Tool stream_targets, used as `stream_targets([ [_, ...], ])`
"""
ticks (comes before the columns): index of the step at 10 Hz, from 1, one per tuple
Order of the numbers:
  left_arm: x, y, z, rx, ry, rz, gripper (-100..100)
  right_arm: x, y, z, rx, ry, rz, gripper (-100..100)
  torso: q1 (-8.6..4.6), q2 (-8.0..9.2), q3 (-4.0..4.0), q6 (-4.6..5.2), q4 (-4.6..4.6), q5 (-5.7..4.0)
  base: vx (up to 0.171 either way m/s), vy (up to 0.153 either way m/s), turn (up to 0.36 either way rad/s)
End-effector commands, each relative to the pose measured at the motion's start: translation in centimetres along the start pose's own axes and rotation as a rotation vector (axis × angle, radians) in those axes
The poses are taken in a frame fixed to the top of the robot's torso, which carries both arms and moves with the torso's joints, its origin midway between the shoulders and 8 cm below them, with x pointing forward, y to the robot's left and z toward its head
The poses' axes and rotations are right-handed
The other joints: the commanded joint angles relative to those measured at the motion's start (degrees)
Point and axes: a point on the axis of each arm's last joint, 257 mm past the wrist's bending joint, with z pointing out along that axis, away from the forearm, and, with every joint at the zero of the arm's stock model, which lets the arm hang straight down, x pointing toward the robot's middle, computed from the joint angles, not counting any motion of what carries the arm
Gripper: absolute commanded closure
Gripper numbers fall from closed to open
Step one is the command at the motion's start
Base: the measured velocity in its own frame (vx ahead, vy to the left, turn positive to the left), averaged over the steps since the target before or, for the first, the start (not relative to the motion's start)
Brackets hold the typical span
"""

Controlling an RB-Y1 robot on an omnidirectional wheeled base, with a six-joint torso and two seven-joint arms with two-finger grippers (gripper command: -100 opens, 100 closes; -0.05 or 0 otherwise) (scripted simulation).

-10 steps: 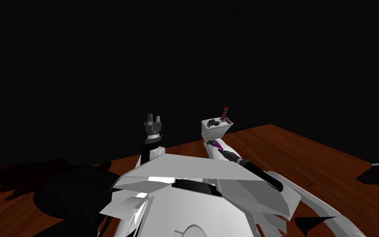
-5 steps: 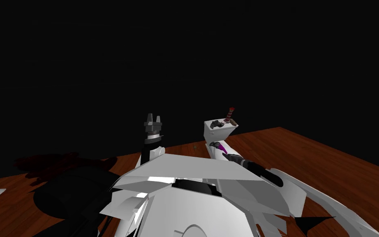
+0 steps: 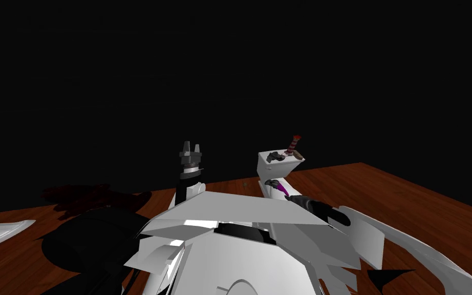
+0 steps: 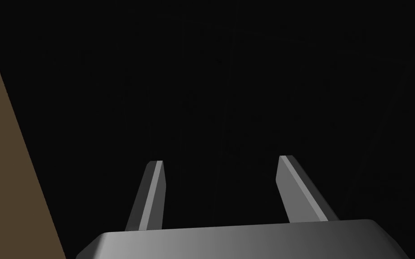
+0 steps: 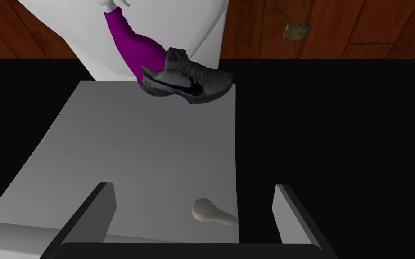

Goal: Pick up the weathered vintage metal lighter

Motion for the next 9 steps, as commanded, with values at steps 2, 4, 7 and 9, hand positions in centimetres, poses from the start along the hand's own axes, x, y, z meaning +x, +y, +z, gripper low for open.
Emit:
stream_targets([
  [2,0.0,0.0,0.0,0.000,0.000,0.000,0,0.5,-3.1,-0.4,0.075,0.061,-0.098,-100,-0.02,0.00,0.00,0.02,0.00,0.00,0.055,0.052,0.088],
  [4,0.0,0.0,0.0,0.000,0.000,0.000,0,0.6,-5.1,-0.7,0.123,0.096,-0.156,-100,-0.02,-0.02,-0.02,0.03,-0.01,-0.01,0.068,0.053,0.083],
  [7,0.0,0.0,0.0,0.000,0.000,0.000,0,1.0,-7.4,-1.2,0.188,0.148,-0.208,-100,0.06,-0.15,-0.08,0.00,-0.03,0.01,0.081,0.060,0.057],
  [9,0.0,0.0,0.0,0.000,0.000,0.000,0,0.7,-9.3,-1.6,0.234,0.178,-0.257,-100,0.08,-0.13,-0.07,0.02,-0.03,0.02,0.079,0.068,0.058],
])
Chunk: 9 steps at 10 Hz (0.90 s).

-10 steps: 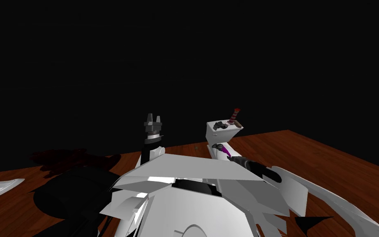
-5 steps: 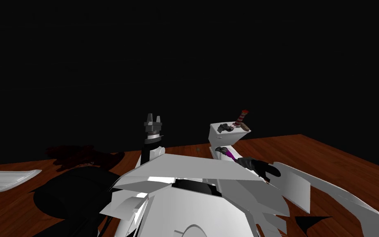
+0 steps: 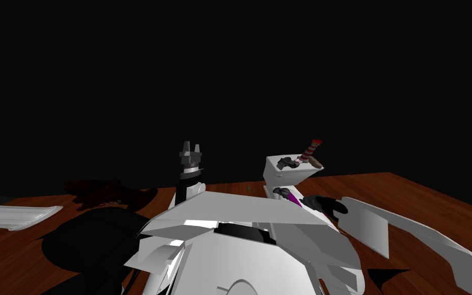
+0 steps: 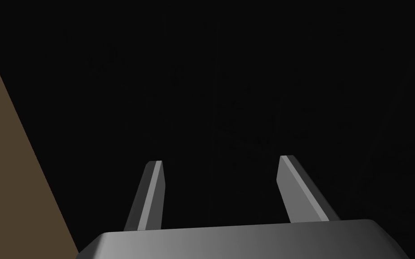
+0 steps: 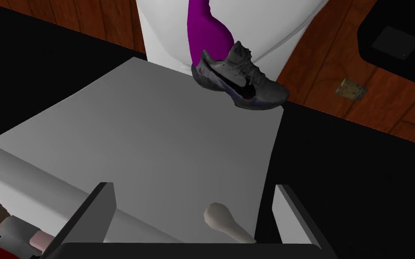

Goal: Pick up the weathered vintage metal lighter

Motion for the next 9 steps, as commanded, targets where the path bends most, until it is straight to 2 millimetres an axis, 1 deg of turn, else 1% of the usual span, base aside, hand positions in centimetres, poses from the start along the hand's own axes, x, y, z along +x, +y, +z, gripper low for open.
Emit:
stream_targets([
  [1,0.0,0.0,0.0,0.000,0.000,0.000,0,0.1,-2.0,-0.2,0.050,0.031,-0.051,-100,0.00,0.00,0.00,0.00,0.00,0.00,0.088,0.057,0.111],
  [2,0.0,0.0,0.0,0.000,0.000,0.000,0,0.3,-2.1,-0.2,0.054,0.038,-0.051,-100,-0.02,-0.06,-0.03,-0.03,-0.01,0.00,0.090,0.043,0.044],
  [4,0.0,0.0,0.0,0.000,0.000,0.000,0,0.2,-5.2,-0.6,0.131,0.082,-0.124,-100,0.04,-0.13,-0.07,-0.01,-0.02,0.01,0.134,0.094,0.090],
  [6,0.0,0.0,0.0,0.000,0.000,0.000,0,-0.1,-7.7,-1.2,0.191,0.116,-0.177,-100,0.25,-0.41,-0.23,-0.03,-0.09,0.07,0.192,0.138,0.121],
  [9,0.0,0.0,0.0,0.000,0.000,0.000,0,-0.7,-9.9,-1.9,0.247,0.151,-0.235,-100,0.28,-0.27,-0.17,-0.01,-0.07,0.08,0.163,0.136,0.101],
])
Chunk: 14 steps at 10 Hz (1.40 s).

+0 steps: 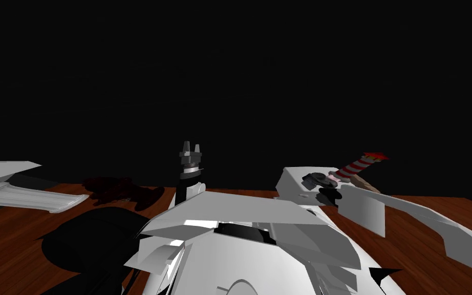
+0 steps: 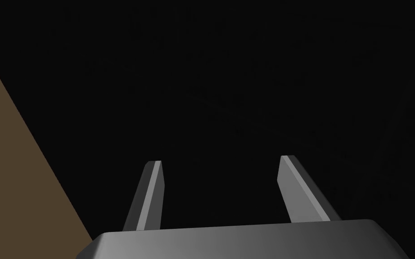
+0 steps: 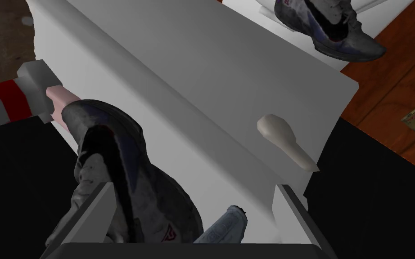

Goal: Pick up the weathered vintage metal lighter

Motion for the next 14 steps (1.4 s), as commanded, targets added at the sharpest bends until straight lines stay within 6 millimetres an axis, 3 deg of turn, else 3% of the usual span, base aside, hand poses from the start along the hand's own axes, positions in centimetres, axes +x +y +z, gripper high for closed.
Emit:
stream_targets([
  [1,0.0,0.0,0.0,0.000,0.000,0.000,0,-0.1,-0.5,-0.1,0.011,0.010,-0.020,-100,0.00,0.00,0.00,0.00,0.00,0.00,0.171,0.143,0.046],
  [2,0.0,0.0,0.0,0.000,0.000,0.000,0,0.0,-0.4,-0.1,0.008,0.006,-0.013,-100,-0.01,0.06,0.02,0.05,0.00,0.01,0.055,0.054,-0.019],
  [3,0.0,0.0,0.0,0.000,0.000,0.000,0,0.0,-0.4,-0.1,0.009,0.008,-0.015,0,-0.28,0.40,0.21,0.06,0.07,-0.04,0.013,0.012,0.004],
  [4,0.0,0.0,0.0,0.000,0.000,0.000,0,-0.4,0.8,-0.4,0.009,0.005,-0.020,-100,-0.46,0.61,0.34,0.07,0.13,-0.10,0.029,-0.036,-0.029],
  [14,0.0,0.0,0.0,0.000,0.000,0.000,0,-2.8,5.4,-2.4,0.008,-0.012,-0.029,-100,-0.75,0.71,0.41,0.09,0.16,-0.18,0.010,-0.046,0.001],
])
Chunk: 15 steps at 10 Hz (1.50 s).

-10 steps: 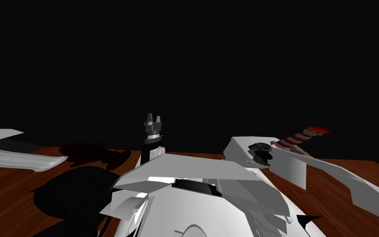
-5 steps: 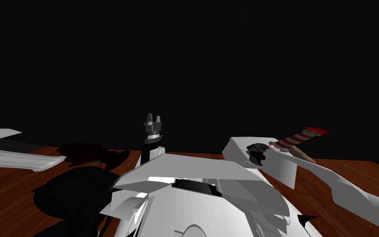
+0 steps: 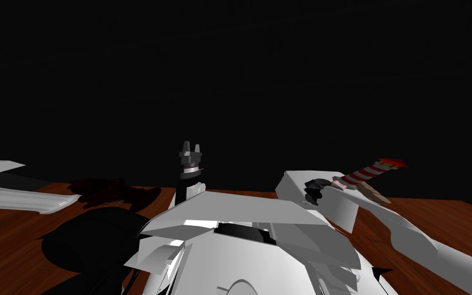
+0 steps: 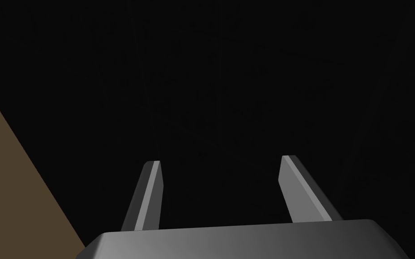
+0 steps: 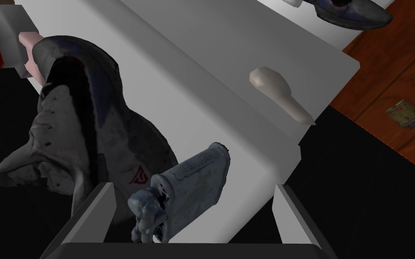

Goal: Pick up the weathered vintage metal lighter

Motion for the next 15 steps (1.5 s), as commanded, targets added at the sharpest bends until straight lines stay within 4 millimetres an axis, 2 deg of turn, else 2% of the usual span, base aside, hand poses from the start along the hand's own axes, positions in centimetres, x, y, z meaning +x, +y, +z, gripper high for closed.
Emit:
stream_targets([
  [1,0.0,0.0,0.0,0.000,0.000,0.000,0,-0.2,0.3,-0.2,0.001,0.001,-0.001,-100,0.00,0.00,0.00,0.00,0.00,0.00,-0.006,-0.025,0.034],
  [2,0.0,0.0,0.0,0.000,0.000,0.000,0,-0.1,0.2,-0.2,0.001,0.001,-0.001,-100,0.03,0.03,0.02,0.00,0.01,0.01,-0.005,-0.003,0.015],
  [3,0.0,0.0,0.0,0.000,0.000,0.000,0,-0.1,0.2,-0.2,0.002,0.002,-0.001,100,0.10,0.04,0.03,0.01,0.01,0.03,0.000,0.000,0.000],
  [5,0.0,0.0,0.0,0.000,0.000,0.000,0,-0.3,-0.9,-0.2,0.024,0.001,0.000,100,0.25,0.07,-0.06,-0.05,-0.20,-0.44,-0.002,-0.001,0.006],
  [7,0.0,0.0,0.0,0.000,0.000,0.000,0,-0.3,-0.9,-0.2,0.025,0.001,0.000,100,0.24,0.01,-0.10,-0.05,-0.22,-0.48,0.000,0.000,0.000],
  [8,0.0,0.0,0.0,0.000,0.000,0.000,0,-0.3,-0.9,-0.2,0.025,0.001,0.000,0,0.23,0.00,-0.11,-0.05,-0.23,-0.48,0.000,0.000,0.000],
  [9,0.0,0.0,0.0,0.000,0.000,0.000,0,-0.2,0.3,-0.2,0.001,0.001,-0.001,100,0.22,0.00,-0.12,-0.05,-0.23,-0.49,0.031,-0.033,-0.067],
  [10,0.0,0.0,0.0,0.000,0.000,0.000,0,0.6,-0.8,0.4,0.002,0.009,-0.001,100,0.11,-0.04,-0.16,0.04,-0.29,-0.59,0.020,-0.003,-0.052],
  [11,0.0,0.0,0.0,0.000,0.000,0.000,0,0.5,-0.8,0.4,0.001,0.007,-0.001,100,0.01,-0.01,-0.17,0.10,-0.33,-0.65,0.011,0.006,-0.039],
  [15,0.0,0.0,0.0,0.000,0.000,0.000,0,1.8,-3.0,1.4,0.001,0.016,0.004,100,0.05,0.11,-0.10,0.08,-0.31,-0.66,-0.017,0.039,0.003],
])
